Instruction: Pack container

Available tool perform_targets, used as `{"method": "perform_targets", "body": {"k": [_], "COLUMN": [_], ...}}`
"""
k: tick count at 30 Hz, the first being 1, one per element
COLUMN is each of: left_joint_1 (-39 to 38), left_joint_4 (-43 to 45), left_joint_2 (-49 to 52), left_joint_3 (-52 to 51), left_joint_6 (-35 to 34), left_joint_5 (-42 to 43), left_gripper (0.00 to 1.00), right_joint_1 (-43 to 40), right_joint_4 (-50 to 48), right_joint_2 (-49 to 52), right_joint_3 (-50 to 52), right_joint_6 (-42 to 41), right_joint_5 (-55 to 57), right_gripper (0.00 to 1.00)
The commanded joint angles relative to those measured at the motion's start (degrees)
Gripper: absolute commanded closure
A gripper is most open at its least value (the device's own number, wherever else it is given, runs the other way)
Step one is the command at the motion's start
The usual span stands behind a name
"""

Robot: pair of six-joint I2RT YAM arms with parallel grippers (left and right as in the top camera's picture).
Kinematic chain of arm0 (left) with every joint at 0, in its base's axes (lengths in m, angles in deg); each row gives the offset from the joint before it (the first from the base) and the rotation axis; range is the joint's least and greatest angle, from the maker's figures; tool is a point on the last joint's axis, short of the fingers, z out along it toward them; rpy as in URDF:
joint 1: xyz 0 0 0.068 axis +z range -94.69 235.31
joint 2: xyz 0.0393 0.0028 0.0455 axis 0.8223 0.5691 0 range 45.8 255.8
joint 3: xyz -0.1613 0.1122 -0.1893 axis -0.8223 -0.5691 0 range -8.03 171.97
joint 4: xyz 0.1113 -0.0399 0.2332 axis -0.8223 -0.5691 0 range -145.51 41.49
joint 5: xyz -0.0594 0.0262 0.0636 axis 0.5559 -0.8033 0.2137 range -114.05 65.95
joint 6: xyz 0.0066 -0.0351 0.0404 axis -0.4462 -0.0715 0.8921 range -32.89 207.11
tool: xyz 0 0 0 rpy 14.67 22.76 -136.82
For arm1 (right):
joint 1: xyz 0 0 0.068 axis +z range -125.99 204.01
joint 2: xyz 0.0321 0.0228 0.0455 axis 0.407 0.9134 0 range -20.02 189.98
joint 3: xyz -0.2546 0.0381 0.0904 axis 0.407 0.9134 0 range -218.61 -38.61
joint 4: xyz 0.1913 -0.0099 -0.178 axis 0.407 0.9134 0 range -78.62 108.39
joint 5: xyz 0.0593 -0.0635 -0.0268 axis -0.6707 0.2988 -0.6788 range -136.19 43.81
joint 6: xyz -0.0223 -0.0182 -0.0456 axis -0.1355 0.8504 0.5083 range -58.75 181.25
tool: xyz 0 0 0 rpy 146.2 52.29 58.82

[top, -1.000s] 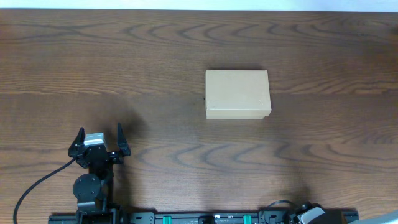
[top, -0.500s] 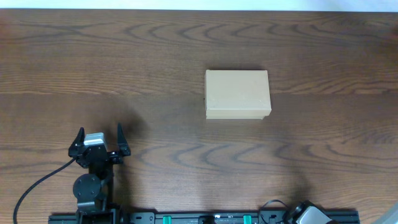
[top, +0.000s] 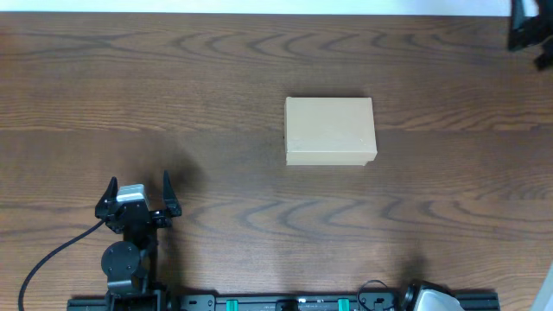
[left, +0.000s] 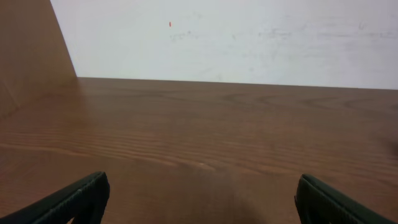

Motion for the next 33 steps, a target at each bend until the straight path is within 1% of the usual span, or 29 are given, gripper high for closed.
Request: {"method": "perform_targets", "body": {"k": [1, 3, 6, 11, 13, 19, 23, 26, 33], "left_joint_1": [0.3, 0.3, 0.3, 0.3, 0.3, 0.3, 0.3, 0.3, 0.3], "left_joint_4": [-3.0, -3.0, -3.0, -3.0, -3.0, -3.0, -3.0, -3.0, -3.0], "left_joint_2": [-0.4, -0.4, -0.4, -0.4, -0.4, -0.4, -0.4, -0.4, -0.4], "left_joint_3": [-0.7, -0.7, -0.7, -0.7, -0.7, -0.7, -0.7, -0.7, -0.7], "left_joint_6": [-0.2, -0.2, -0.2, -0.2, -0.2, -0.2, -0.2, -0.2, -0.2], "left_joint_5": [-0.1, -0.1, -0.1, -0.1, -0.1, -0.1, -0.1, -0.1, -0.1], "left_gripper": [0.05, 0.05, 0.05, 0.05, 0.05, 0.05, 0.05, 0.05, 0.05], "right_joint_1": [4.4, 6.1, 7.1, 7.5, 7.5, 7.7, 9.0, 10.5, 14.4], "right_joint_4": [3.9, 6.8, 10.0, 9.9, 8.0, -4.3, -10.1, -12.5, -14.5], "right_joint_2": [-3.1, -4.0, -5.1, -9.7, -12.3, -22.8, -28.5, -32.5, -40.2], "right_joint_3": [-0.4, -0.4, 0.0, 5.8, 9.9, 27.5, 37.1, 42.9, 52.5], "right_joint_6": [9.7, 11.3, 11.5, 12.2, 12.1, 12.1, 12.1, 12.1, 12.1], "right_joint_5": [14.8, 17.2, 18.2, 18.4, 18.4, 18.4, 18.7, 19.9, 22.9], "right_gripper": [0.01, 0.01, 0.01, 0.01, 0.01, 0.01, 0.01, 0.01, 0.01]}}
